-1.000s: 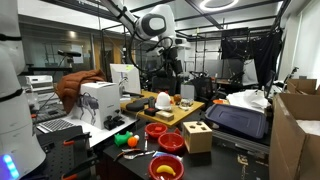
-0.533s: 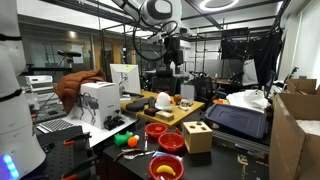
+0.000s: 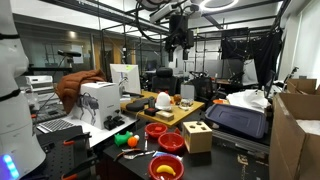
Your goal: Pick up the scissors from the bowl and put it on the table
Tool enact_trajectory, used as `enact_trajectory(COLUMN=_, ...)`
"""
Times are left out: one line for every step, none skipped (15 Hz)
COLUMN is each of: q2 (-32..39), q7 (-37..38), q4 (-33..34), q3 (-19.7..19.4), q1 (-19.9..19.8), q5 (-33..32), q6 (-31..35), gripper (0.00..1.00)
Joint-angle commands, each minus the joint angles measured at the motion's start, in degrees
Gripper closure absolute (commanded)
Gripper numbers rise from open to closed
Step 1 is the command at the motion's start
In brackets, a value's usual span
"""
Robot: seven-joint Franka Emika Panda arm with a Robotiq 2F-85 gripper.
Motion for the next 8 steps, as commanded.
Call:
enact_trajectory(q2=-1.18, q7=-8.71, q4=-1.20, q3=-0.41, q1=-1.19, q5=2.13, q6=-0.80, gripper=0.00)
enact_trajectory(q2=-1.70, q7=-10.11, q4=-2.32, q3=-0.32, q1=-1.21, q5=2.82, q6=0.12, gripper=0.00)
enact_trajectory(q2=-2.35, q7=-11.41, q4=-3.51, q3=-0.19, q1=-1.19, q5=3.76, q6=1.18, gripper=0.00)
enact_trajectory(q2=-3.08, q7=-12.10, q4=-4.75, q3=0.03, q1=-0.98, q5=4.40, q6=2.04, gripper=0.00)
enact_trajectory(q2=-3.96, q7=-11.49, q4=-6.19, q3=0.31, q1=-0.66, q5=5.08, q6=3.03, gripper=0.00)
enact_trajectory(q2=-4.57, q7=-10.72, q4=-7.28, q3=0.54, q1=-0.43, q5=5.90, q6=3.33, gripper=0.00)
enact_trajectory(q2=-5.17, q7=-8.25, q4=-8.60, q3=0.77, q1=-0.12, q5=5.94, q6=3.84, gripper=0.00)
enact_trajectory(q2=-1.45, q7=-10.00, q4=-3.92, q3=0.33, q1=-0.55, q5=5.05, q6=1.51, gripper=0.00)
